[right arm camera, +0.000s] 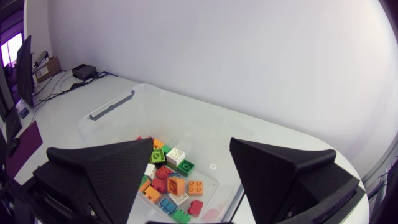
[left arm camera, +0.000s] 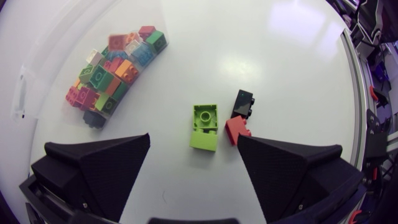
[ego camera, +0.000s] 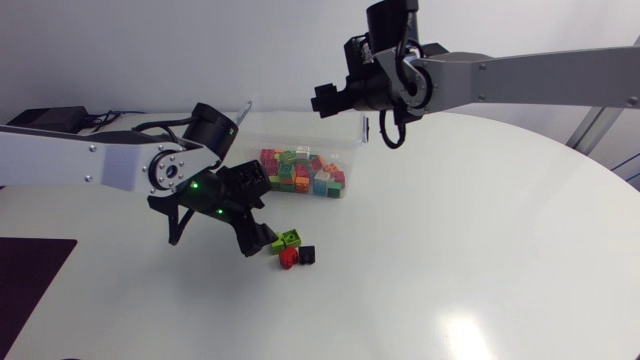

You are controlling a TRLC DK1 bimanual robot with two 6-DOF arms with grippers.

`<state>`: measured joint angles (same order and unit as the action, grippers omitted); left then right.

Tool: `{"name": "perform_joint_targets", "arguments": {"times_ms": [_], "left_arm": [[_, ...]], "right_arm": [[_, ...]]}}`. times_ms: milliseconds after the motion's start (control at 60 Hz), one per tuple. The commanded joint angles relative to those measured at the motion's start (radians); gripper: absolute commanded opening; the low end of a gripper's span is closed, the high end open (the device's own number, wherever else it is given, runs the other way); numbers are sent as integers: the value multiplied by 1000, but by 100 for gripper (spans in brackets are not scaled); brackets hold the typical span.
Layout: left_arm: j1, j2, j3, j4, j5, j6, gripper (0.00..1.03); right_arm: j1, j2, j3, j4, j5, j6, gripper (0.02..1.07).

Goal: Place the duplo bricks in the container

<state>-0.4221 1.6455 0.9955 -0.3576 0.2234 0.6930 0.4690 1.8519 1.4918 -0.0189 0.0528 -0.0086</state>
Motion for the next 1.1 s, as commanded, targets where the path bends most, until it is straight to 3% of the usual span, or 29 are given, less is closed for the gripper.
{"name": "perform_joint_targets", "arguments": {"times_ms": [0,217,533,667,850,1083], "left_arm": [[-3,46,-20,11,-10,65,97],[0,129,-6,37,-25,138,97],[-15,238,78,49,-36,151,94],[-20,281,120,49,-35,151,83],[-30,327,141,46,-33,143,30],[-29,309,123,35,-32,138,27]], "right_arm": [[-3,-114,-82,5,-10,-24,103],[16,-332,-298,-76,-87,-22,103],[40,-454,-479,-151,-154,-24,102],[80,-436,-507,-227,-154,-21,102],[122,-327,-495,-294,-148,39,100],[168,-168,-413,-386,-153,119,100]]}}
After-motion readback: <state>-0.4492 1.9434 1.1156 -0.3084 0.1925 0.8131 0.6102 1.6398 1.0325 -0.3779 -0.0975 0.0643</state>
